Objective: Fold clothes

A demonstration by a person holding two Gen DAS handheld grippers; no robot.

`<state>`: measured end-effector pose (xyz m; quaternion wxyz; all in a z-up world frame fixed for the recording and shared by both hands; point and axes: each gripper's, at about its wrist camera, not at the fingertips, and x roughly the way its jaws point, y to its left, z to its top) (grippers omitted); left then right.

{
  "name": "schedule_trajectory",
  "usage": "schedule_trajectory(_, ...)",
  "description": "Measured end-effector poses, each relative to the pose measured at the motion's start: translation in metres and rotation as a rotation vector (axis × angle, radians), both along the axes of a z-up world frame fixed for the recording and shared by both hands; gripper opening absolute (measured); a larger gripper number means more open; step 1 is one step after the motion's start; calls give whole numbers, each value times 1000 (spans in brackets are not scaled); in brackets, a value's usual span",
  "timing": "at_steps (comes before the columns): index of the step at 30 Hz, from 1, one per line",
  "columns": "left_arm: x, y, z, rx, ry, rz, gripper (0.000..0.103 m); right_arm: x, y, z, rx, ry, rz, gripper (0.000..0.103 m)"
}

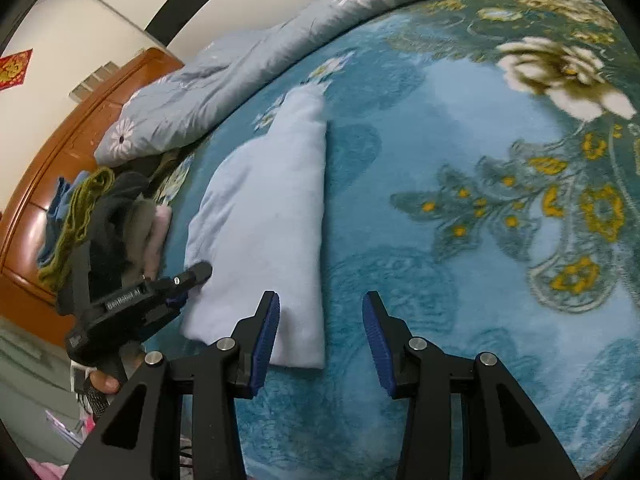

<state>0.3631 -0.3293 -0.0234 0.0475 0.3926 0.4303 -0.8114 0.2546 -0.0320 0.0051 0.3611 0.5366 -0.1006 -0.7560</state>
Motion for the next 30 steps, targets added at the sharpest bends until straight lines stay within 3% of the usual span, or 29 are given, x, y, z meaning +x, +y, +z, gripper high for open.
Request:
schedule_trajectory(2, 4, -3, 1, 4, -15, 2, 42, -1, -2, -7, 2, -23, -1, 44)
schedule_trajectory(11, 11, -10, 4, 30, -12, 10, 46, 2, -9, -25, -129, -135, 12, 44)
schedule_trajectory(12, 11, -9, 5, 27, -8, 7, 46, 2, -9, -26, -135, -140, 9, 42)
schedule_trajectory(15, 10, -8, 10, 18, 17, -9, 46, -1, -5, -26, -143, -156, -3, 13)
schedule_trajectory(20, 8, -4, 18, 22, 42, -42, 50, -13, 5, -12, -165, -123, 5, 8)
schedule_trajectory(24, 3, -1, 22, 15, 43, -58, 54, -52, 23, 11, -108, -41, -34, 8)
schedule_trajectory(27, -5, -1, 24, 13, 38, -64, 57, -95, 44, 15, -80, -43, -104, 8)
schedule_trajectory(30, -22, -3, 24, 20, 36, -73, 59, -120, 61, 0, -80, -129, -155, 9)
